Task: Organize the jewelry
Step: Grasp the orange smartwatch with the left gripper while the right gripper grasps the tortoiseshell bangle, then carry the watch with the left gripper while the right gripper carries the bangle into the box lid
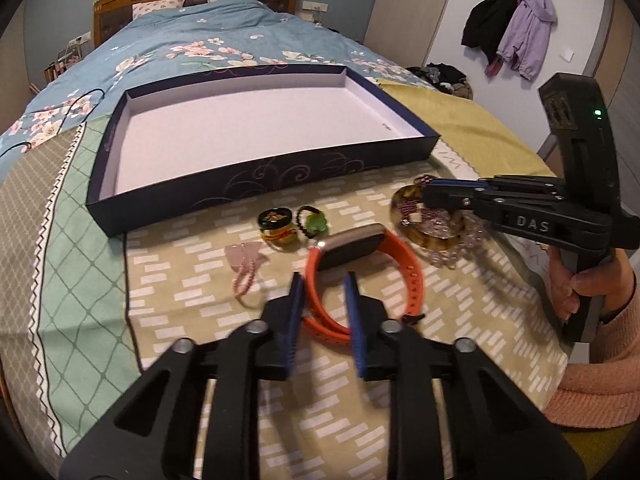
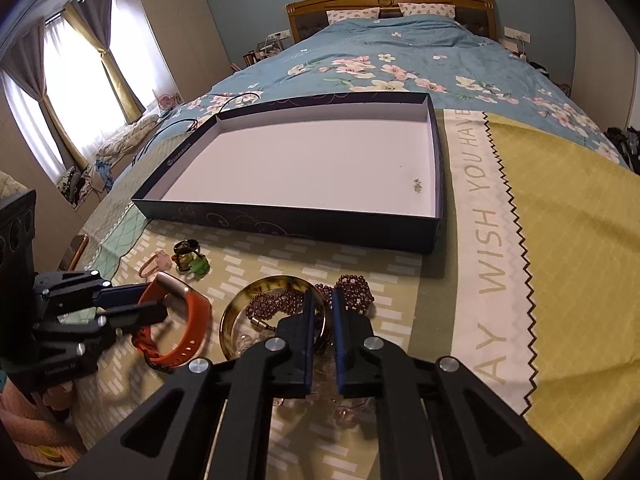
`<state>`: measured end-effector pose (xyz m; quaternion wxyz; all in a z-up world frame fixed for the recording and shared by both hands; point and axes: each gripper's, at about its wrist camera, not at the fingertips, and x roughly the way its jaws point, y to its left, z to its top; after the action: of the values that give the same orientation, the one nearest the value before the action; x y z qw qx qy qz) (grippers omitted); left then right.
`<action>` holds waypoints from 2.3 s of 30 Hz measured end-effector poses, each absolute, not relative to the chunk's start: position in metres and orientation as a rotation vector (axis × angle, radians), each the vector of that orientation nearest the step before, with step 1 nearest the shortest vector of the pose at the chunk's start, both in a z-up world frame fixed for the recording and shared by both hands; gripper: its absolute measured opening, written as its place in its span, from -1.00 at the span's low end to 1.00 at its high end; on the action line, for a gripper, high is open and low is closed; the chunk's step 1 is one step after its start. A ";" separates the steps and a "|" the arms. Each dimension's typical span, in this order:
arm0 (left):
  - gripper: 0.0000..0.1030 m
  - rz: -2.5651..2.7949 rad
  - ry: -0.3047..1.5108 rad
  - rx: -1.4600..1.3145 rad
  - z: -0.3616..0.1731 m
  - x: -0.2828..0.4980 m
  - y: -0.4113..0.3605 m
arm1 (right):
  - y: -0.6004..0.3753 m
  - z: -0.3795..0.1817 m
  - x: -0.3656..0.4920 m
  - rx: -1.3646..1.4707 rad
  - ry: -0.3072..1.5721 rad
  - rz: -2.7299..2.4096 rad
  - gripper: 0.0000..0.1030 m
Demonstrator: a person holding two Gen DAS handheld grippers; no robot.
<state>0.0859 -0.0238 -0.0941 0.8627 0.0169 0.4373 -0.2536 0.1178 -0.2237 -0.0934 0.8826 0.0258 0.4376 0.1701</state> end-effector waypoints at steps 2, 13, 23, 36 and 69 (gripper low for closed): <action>-0.75 -0.521 0.916 0.034 -0.093 0.087 -0.022 | -0.225 -0.092 0.117 0.061 0.905 0.361 -0.87; -0.85 -0.497 0.853 -0.016 -0.072 0.088 -0.010 | -0.232 -0.064 0.117 0.102 0.817 0.390 -0.87; -0.85 -0.433 0.767 -0.086 -0.037 0.117 0.012 | -0.232 -0.037 0.145 0.115 0.741 0.393 -0.87; -0.84 -0.341 0.745 -0.086 -0.013 0.219 0.015 | -0.223 -0.033 0.245 0.165 0.748 0.339 -0.88; -0.72 -0.282 0.995 0.169 -0.088 0.325 -0.002 | -0.212 -0.079 0.314 0.177 0.932 0.295 -0.87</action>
<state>0.3247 -0.0020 -0.0877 0.8658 0.0809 0.4751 -0.1344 0.3138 -0.2117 -0.0791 0.8792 0.0847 0.4470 0.1414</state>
